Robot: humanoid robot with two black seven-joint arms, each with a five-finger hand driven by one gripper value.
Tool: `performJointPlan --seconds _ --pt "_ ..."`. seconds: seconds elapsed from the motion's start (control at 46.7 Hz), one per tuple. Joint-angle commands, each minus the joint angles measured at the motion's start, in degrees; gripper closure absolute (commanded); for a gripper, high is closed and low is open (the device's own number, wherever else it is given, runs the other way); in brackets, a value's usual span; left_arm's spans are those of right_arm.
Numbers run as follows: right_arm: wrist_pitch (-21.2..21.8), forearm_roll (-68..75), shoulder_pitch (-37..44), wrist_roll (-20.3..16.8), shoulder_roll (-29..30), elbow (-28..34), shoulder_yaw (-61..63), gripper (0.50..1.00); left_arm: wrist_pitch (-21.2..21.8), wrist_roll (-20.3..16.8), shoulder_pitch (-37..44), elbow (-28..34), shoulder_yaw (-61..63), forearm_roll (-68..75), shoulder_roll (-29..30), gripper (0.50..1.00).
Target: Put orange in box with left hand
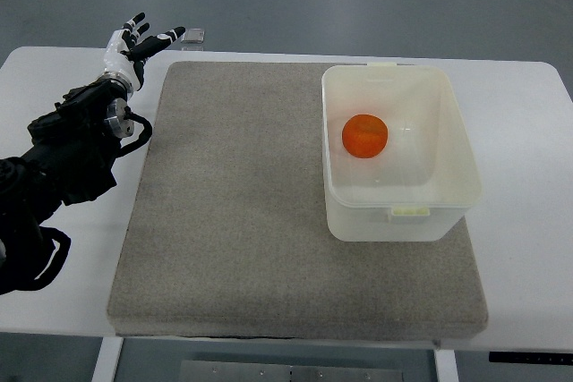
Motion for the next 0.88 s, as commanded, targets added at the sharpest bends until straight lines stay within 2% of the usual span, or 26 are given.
performJointPlan --seconds 0.0,0.128,0.171,0.856 --pt "0.0 -0.1 0.0 0.0 0.0 0.0 0.0 0.574 -1.9 -1.3 0.4 -0.4 -3.6 -0.1 0.4 0.549" --pt "0.0 -0.1 0.0 0.0 0.0 0.0 0.0 0.574 -13.7 -6.7 2.6 0.1 -12.2 0.1 0.7 0.557" --pt "0.0 -0.1 0.0 0.0 0.0 0.0 0.0 0.574 -15.3 -7.6 3.0 0.1 -13.3 -0.1 0.8 0.557" --pt "0.1 0.2 0.0 0.0 0.0 0.0 0.4 0.574 -16.1 -7.6 3.1 -0.3 -14.2 -0.2 0.6 0.549"
